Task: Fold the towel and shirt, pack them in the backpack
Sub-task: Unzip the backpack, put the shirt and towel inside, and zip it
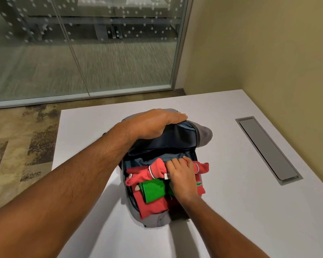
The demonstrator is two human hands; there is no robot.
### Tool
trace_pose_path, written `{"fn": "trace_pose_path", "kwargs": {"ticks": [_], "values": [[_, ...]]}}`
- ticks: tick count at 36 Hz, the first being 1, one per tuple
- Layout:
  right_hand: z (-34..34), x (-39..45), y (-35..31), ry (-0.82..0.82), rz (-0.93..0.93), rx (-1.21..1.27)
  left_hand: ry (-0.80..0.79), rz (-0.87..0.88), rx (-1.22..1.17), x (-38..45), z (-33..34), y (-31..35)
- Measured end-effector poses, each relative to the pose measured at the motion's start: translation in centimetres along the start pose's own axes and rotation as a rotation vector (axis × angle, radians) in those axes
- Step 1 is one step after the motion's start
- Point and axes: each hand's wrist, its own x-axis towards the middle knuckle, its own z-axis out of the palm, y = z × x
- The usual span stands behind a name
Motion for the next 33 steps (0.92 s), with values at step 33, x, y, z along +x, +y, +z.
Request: {"fn": "trace_pose_path", "kwargs": {"ticks": [33], "values": [[5.0, -1.7, -0.2, 0.086, 0.175, 0.107, 0.053, 0.030, -0.060, 1.7, -0.4, -2.5]]}}
